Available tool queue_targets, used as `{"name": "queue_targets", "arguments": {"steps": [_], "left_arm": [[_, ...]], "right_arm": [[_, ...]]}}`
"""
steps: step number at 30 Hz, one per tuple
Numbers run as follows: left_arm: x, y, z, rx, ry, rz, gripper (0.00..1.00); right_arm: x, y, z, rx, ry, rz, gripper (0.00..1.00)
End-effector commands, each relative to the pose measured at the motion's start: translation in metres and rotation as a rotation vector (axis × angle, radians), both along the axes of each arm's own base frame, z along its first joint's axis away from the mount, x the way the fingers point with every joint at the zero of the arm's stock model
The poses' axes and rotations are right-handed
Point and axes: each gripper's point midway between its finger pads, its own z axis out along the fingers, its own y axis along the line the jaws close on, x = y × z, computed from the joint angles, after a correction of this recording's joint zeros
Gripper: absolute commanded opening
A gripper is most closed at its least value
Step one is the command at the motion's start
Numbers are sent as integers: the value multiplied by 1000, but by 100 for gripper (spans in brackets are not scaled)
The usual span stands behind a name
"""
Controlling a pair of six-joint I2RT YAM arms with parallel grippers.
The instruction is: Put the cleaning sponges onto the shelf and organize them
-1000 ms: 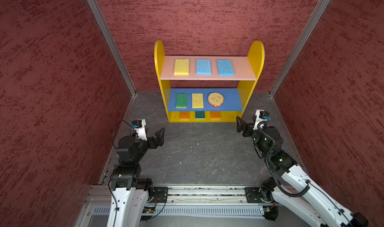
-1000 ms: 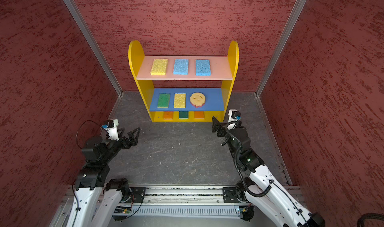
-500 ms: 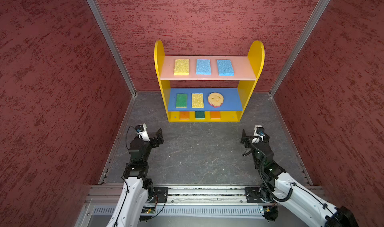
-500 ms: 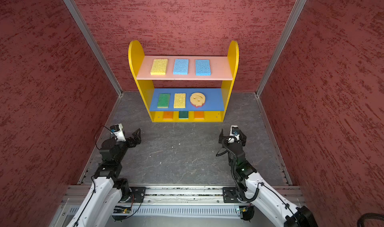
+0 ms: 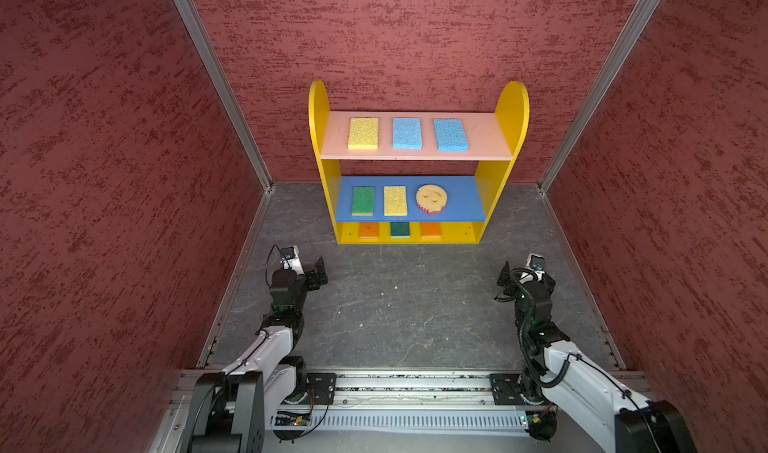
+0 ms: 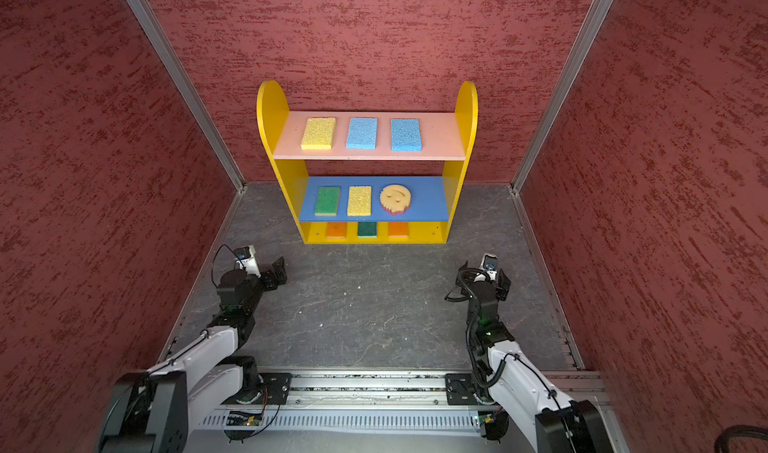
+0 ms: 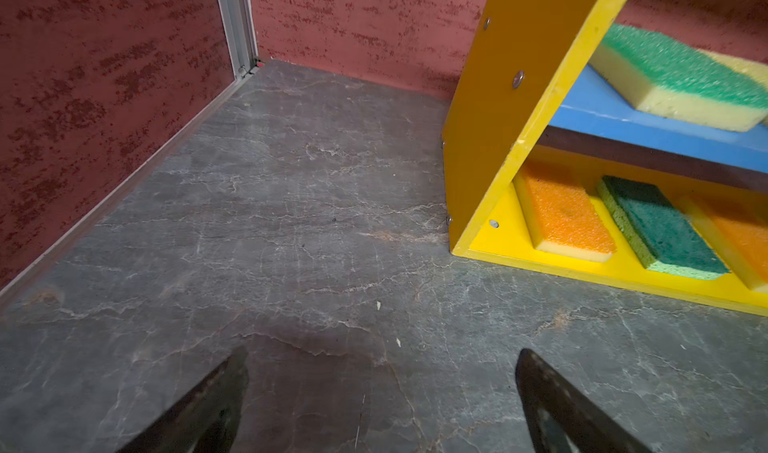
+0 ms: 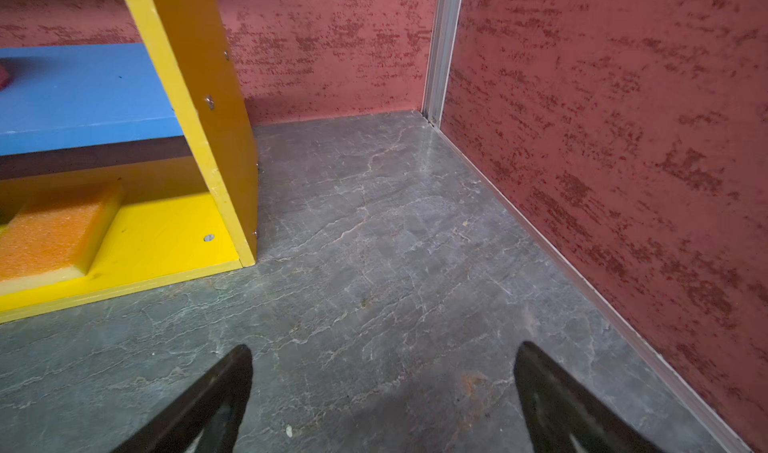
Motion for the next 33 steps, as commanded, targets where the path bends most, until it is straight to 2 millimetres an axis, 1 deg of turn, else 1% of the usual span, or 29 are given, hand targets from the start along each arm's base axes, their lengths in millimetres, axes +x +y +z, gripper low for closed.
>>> {"name": "queue_targets", "arguments": {"steps": [1,4,7,10,13,15,16,17,18,19,20,21,22,23,24,25,26,27,29,31,33], "left_arm": [[32,2,29,33,-83,-21,99],[54,7,23,-16,-46,-7,99],[67,-1,19,-41,-13,-87,99],[70,-3,18,-43,-7,-102,100],[71,-2,17,-48,-2,-101,99],[72,0,17,-44,-3,-99,100],[73,-1,18,-39,-11,-107,100],[74,-2,20,-25,-24,-118,99],[75,-2,23,-8,-50,-127,100],[73,-2,18,2,-85,-124,100],[67,-3,11,15,-138,-117,100],[63,-1,11,23,-181,-103,100],[58,1,6,18,-142,-86,100],[62,3,10,19,-159,-72,100],[65,-1,6,22,-140,-97,99],[68,-2,3,20,-96,-103,99],[72,-3,8,42,-123,-95,99],[70,-4,3,39,-102,-99,99],[71,-4,6,41,-118,-98,100],[71,-3,5,40,-112,-95,99],[70,-5,5,41,-104,-99,99]], "right_arm": [[20,-3,26,33,-100,11,99],[33,-13,25,48,-96,2,99],[48,-20,25,57,-93,2,99],[57,-29,33,62,-160,-25,99],[68,-32,38,84,-216,-28,99],[74,-30,34,71,-203,-15,99],[74,-34,32,71,-230,-33,99],[73,-32,29,54,-254,-15,99],[77,-24,20,64,-191,35,99],[79,-21,22,60,-204,53,99],[77,-24,16,61,-222,36,99],[74,-23,20,43,-265,43,99],[72,-22,16,58,-227,52,99],[75,-21,14,68,-216,68,99],[79,-18,16,64,-234,101,99],[82,-18,12,70,-201,101,99],[87,-21,8,80,-168,84,99],[88,-21,11,71,-185,85,99],[88,-20,12,71,-184,90,99],[87,-16,12,65,-187,117,99],[91,-4,11,52,-171,187,99]]}}
